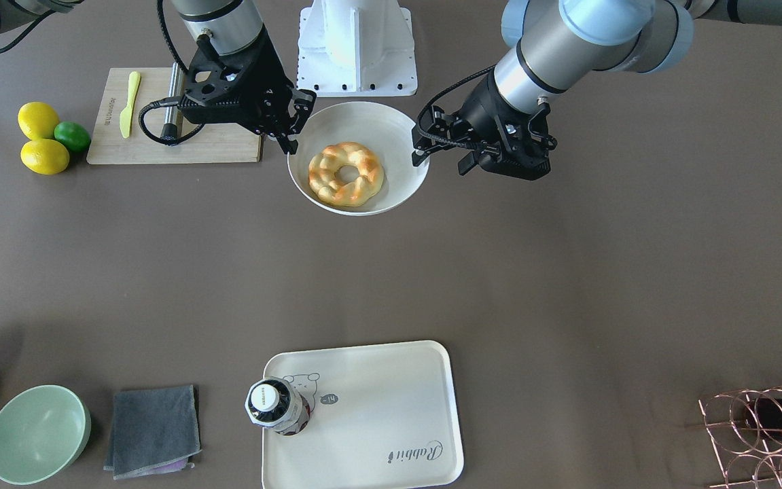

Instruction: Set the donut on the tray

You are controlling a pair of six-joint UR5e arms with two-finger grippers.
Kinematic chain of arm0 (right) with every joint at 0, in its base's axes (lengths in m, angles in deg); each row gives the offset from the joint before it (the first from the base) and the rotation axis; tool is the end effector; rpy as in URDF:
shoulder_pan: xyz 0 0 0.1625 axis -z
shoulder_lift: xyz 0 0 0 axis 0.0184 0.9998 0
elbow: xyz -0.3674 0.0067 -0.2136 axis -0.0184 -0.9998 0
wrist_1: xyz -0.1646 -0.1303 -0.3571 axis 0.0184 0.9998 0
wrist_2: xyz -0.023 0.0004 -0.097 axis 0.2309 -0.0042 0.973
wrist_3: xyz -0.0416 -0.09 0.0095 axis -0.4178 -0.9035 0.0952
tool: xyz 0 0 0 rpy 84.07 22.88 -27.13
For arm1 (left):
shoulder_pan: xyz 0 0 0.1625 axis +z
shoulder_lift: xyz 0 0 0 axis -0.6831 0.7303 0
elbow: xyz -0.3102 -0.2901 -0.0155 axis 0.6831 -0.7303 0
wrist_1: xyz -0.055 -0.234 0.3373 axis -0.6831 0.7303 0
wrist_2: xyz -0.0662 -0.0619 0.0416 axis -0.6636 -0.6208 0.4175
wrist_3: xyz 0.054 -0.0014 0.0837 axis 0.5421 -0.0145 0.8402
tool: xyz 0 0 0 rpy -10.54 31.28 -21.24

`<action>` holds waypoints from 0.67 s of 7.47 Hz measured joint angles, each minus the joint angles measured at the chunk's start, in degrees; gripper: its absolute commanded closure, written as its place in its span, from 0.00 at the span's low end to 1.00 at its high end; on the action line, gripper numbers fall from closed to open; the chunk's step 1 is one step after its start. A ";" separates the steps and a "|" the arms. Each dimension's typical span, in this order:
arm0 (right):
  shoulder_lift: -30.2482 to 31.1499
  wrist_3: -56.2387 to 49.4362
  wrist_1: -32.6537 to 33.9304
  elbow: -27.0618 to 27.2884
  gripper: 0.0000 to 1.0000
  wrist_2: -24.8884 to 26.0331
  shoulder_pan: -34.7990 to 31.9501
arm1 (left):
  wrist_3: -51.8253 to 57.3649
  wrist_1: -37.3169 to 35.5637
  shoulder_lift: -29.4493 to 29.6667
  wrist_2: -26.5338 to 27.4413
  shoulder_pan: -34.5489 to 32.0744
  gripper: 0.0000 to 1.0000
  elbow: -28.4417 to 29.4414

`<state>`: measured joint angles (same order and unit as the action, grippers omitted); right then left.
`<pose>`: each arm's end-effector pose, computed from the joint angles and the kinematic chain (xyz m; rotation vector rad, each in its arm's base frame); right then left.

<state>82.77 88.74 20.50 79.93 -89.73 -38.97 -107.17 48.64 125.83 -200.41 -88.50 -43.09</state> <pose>-0.3929 -0.4236 0.1259 0.0341 -0.9954 0.2183 0.3803 -0.4793 0.1692 -0.0444 1.2213 -0.0362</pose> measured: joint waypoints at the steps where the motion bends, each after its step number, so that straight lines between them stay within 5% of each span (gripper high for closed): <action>1: -0.09 0.48 0.04 0.10 1.00 -0.09 0.07 | -2.08 0.16 0.27 0.00 0.28 1.00 -0.03; 4: -0.28 1.68 0.06 0.15 1.00 -0.30 0.15 | -4.63 0.42 0.98 0.04 0.56 1.00 -0.05; 5: -0.26 1.74 0.06 0.15 0.70 -0.32 0.14 | -4.69 0.43 1.05 0.36 0.59 1.00 -0.05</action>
<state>82.52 90.47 20.57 80.08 -90.05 -38.83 -111.86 49.07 126.87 -200.05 -87.91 -43.14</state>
